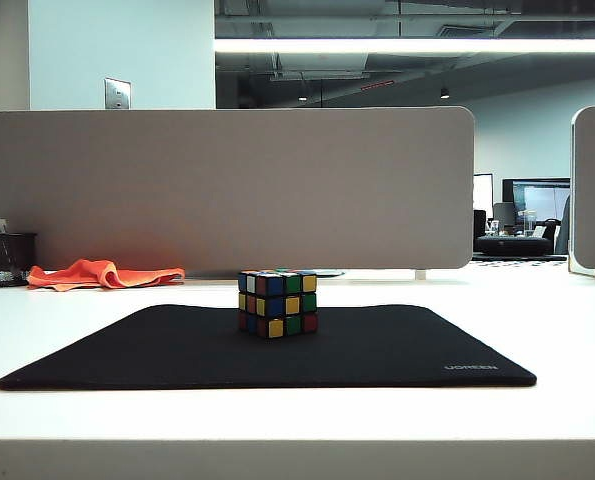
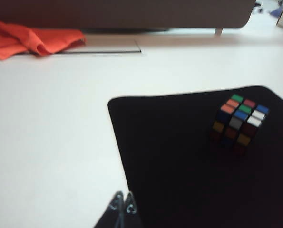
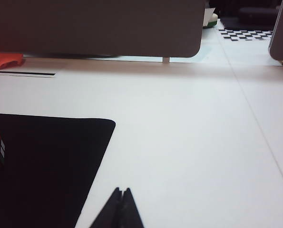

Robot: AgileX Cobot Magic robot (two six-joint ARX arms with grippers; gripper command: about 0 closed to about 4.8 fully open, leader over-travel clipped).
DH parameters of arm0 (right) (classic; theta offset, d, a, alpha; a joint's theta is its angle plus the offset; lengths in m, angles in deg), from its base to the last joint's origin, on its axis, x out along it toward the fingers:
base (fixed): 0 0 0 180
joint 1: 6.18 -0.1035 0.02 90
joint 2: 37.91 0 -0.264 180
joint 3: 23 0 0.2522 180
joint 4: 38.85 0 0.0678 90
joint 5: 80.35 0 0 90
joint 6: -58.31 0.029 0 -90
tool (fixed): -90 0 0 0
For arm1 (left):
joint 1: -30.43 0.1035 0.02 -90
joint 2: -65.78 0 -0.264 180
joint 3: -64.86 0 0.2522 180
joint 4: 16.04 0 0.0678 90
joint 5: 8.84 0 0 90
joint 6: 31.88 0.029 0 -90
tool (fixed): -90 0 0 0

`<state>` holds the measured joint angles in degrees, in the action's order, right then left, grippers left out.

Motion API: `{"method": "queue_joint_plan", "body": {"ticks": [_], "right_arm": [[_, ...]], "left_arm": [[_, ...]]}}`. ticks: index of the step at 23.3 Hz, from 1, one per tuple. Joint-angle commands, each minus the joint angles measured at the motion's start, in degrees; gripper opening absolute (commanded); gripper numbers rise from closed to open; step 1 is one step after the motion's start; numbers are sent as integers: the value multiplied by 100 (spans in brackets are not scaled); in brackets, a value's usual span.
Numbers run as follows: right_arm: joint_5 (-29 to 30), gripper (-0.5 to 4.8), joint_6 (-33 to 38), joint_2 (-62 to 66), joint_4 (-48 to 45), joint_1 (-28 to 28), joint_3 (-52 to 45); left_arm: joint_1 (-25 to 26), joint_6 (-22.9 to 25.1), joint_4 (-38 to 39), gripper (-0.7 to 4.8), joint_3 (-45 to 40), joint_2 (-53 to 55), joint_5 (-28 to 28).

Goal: Pick up the cube on the right side of the mouse pad, then place it in the center of the mouse pad.

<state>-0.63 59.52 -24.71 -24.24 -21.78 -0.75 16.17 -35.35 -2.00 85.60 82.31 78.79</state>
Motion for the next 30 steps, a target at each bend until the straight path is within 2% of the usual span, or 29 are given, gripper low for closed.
{"method": "queue_joint_plan", "body": {"ticks": [1,5,10,17,20,24,30], "right_arm": [[7,0,-17,-354,-87,-9,-216],[17,0,-11,-680,188,-9,-275],[330,0,-20,-916,660,-9,-286],[240,0,-149,-1322,922,0,-555],[229,0,-199,-1327,968,2,-588],[247,0,-199,-1327,907,2,-586],[240,0,-131,-1327,616,9,-579]], "left_arm": [[-2,-4,-402,-6,-195,-9,0],[-2,-131,-514,-6,-367,-11,-59],[-2,-146,-680,-6,-476,-24,-111],[-2,-122,-841,-6,-479,-127,-103],[-2,-105,-629,-6,-479,-452,79],[-9,-151,350,-6,-501,-1670,227],[-44,-146,407,-6,-511,-1637,168]]}}
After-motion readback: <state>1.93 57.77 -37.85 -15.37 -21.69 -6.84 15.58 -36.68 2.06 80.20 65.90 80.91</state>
